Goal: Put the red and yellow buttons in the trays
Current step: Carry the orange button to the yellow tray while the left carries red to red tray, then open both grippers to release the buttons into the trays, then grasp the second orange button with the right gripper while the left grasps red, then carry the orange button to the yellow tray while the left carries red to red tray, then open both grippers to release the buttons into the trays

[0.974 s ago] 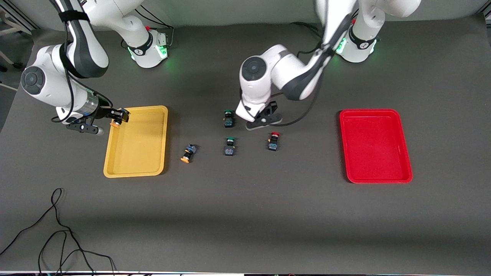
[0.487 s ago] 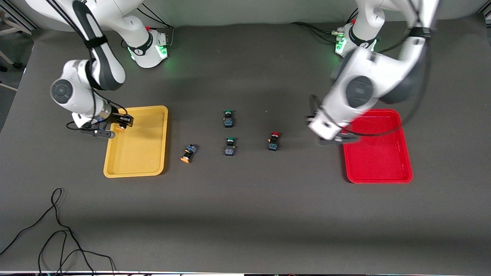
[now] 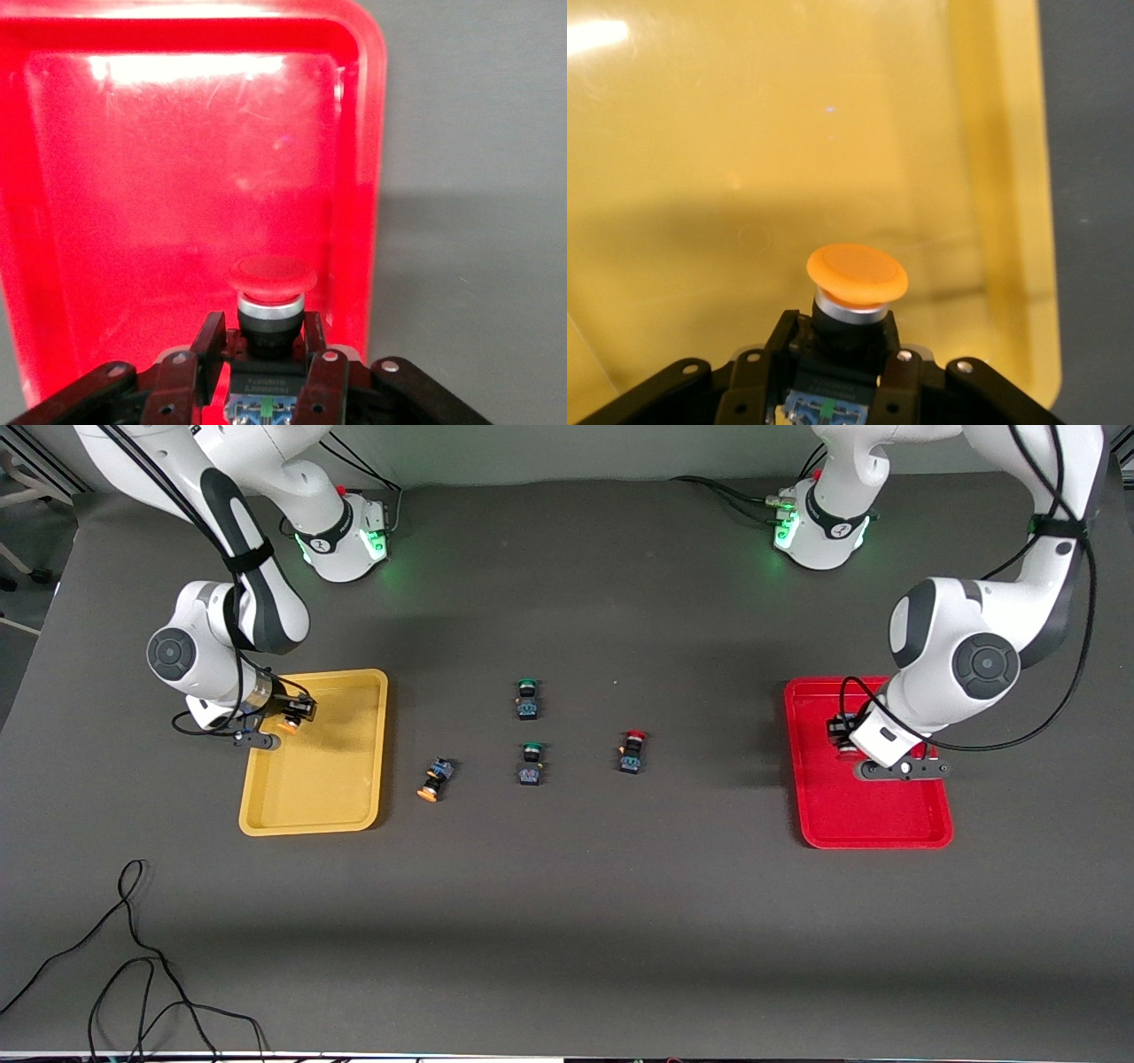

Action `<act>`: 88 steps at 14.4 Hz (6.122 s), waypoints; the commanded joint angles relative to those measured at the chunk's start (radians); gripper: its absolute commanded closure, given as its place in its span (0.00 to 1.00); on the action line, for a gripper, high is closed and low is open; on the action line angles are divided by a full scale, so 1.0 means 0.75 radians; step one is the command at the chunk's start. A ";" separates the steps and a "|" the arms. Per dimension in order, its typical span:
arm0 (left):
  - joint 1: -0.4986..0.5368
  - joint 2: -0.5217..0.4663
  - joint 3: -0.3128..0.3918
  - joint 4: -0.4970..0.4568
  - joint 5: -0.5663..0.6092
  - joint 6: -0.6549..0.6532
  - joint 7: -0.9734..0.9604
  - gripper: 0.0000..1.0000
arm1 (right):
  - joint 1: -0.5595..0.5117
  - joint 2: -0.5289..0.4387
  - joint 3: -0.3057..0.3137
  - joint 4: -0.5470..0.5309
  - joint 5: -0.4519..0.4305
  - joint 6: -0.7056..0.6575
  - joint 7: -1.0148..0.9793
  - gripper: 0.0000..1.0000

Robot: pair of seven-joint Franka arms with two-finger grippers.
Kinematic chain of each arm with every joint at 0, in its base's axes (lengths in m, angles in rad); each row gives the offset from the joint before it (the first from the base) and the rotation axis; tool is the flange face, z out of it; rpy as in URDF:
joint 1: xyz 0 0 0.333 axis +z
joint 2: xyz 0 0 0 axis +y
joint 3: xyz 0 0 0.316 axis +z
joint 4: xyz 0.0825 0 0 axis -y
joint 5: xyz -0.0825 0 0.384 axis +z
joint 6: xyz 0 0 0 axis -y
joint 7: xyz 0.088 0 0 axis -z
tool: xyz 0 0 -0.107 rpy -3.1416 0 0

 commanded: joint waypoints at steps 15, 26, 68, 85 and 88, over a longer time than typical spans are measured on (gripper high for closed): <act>0.015 -0.059 -0.024 0.317 0.033 -0.455 0.012 0.00 | 0.086 -0.026 -0.020 0.401 0.139 -0.378 -0.037 0.00; -0.642 0.263 -0.097 0.591 -0.074 -0.189 -0.616 0.00 | 0.170 0.041 0.013 1.132 0.133 -1.067 0.445 0.00; 0.340 0.141 -0.081 0.052 0.114 0.193 0.028 0.86 | 0.434 0.215 -0.302 1.124 0.332 -0.952 0.401 0.90; 0.350 -0.002 -0.087 0.709 0.068 -0.888 0.337 0.00 | -0.382 0.006 0.440 0.431 0.117 -0.265 0.104 0.90; 0.348 -0.055 -0.089 0.865 0.057 -1.115 0.360 0.00 | -0.453 0.053 0.534 0.327 0.117 -0.104 0.079 0.90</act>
